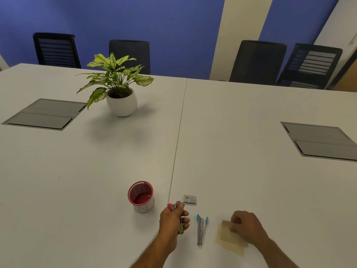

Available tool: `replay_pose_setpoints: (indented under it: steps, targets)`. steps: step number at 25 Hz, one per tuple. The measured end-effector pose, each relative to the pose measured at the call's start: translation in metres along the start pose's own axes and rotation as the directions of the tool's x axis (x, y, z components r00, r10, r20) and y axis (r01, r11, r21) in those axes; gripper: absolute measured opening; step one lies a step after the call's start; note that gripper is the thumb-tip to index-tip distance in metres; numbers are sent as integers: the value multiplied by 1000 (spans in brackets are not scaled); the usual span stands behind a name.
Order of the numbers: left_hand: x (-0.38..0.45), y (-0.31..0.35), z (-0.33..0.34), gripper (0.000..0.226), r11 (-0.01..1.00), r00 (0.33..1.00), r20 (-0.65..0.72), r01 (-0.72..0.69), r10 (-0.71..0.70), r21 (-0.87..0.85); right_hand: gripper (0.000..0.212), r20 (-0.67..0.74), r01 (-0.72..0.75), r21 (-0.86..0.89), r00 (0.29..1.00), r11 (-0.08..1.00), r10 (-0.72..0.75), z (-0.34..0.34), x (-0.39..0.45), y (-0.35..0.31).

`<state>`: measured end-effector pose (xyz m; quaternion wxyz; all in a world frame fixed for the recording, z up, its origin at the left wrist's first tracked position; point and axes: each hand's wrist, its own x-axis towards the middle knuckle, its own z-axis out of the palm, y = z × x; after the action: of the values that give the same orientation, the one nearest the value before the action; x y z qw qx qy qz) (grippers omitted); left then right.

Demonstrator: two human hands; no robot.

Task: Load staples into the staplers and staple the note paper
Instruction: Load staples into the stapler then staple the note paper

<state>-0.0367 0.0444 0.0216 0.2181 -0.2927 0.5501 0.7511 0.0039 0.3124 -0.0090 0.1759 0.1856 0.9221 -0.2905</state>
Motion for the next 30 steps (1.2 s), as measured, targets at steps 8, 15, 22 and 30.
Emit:
replay_pose_setpoints:
  steps: [8,15,22,30]
  targets:
    - [-3,-1,-3,19,980,997,59,-54,44,190,18,-79,36,577,997,816,12,-28,-1,-25]
    - [-12,0,8,26,950,983,160,-133,90,282,24,88,-42,841,994,540,-60,-12,-18,-70]
    - [-14,4,5,20,939,963,236,-194,127,284,16,117,-2,844,976,537,-181,2,-25,-86]
    - [-21,11,4,23,880,939,270,-306,214,364,48,232,-62,837,940,543,-250,-5,-29,-93]
